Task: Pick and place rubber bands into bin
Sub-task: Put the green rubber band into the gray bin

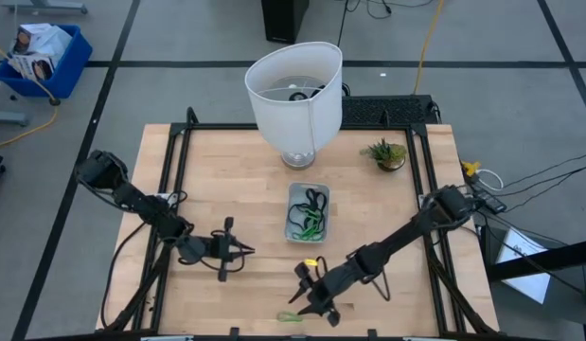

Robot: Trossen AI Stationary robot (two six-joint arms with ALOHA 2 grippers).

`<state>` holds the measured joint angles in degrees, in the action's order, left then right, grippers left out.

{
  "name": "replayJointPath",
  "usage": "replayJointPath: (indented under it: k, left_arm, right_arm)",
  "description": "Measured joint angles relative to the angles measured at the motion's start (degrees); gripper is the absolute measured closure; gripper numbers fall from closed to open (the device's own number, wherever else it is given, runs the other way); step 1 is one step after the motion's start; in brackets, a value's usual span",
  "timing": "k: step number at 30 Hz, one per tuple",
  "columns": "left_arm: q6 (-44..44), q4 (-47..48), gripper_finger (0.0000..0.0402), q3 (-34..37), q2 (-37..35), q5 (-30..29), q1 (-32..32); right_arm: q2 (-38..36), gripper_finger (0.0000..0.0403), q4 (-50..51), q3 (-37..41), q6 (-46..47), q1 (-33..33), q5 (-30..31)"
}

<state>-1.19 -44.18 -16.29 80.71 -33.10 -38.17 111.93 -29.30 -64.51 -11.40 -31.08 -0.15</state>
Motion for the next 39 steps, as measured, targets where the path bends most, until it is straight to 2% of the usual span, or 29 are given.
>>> replayJointPath:
  k: [3, 7, 10, 18, 28, 33, 39]
  left_arm:
    - [0.00, -0.21, 0.0360, -0.02, 0.00, 0.00, 0.48]
    - [0.20, -0.27, 0.0356, -0.02, 0.00, 0.02, 1.14]
    - [0.22, -0.25, 0.0356, -0.02, 0.00, 0.02, 1.41]
    - [0.26, -0.23, 0.0355, -0.02, 0.00, 0.04, 1.40]
    - [1.47, -0.50, 0.0355, -0.02, 0.00, 0.08, 1.40]
    - [-1.00, -0.40, 0.0355, -0.02, 0.00, 0.46, 1.27]
    - [-3.94, 0.99, 0.0355, -0.02, 0.00, 4.78, 1.29]
  right_arm:
    - [2.33, 0.0238, -0.29, -0.89, 0.35, 1.09, 0.05]
    - [6.32, 0.0244, -6.73, -1.72, 2.29, 2.47, -0.15]
    - [9.70, 0.0246, -10.52, -3.14, 3.96, 3.24, -3.52]
    - [15.27, 0.0247, -7.03, -8.19, 5.47, 3.64, -9.14]
    - [17.43, 0.0248, -4.48, -10.82, 9.61, 3.61, -9.09]
    - [17.54, 0.0248, -0.17, -10.76, 7.70, 2.91, -8.29]
    - [17.43, 0.0248, 0.55, -10.80, 1.79, 0.90, -0.45]
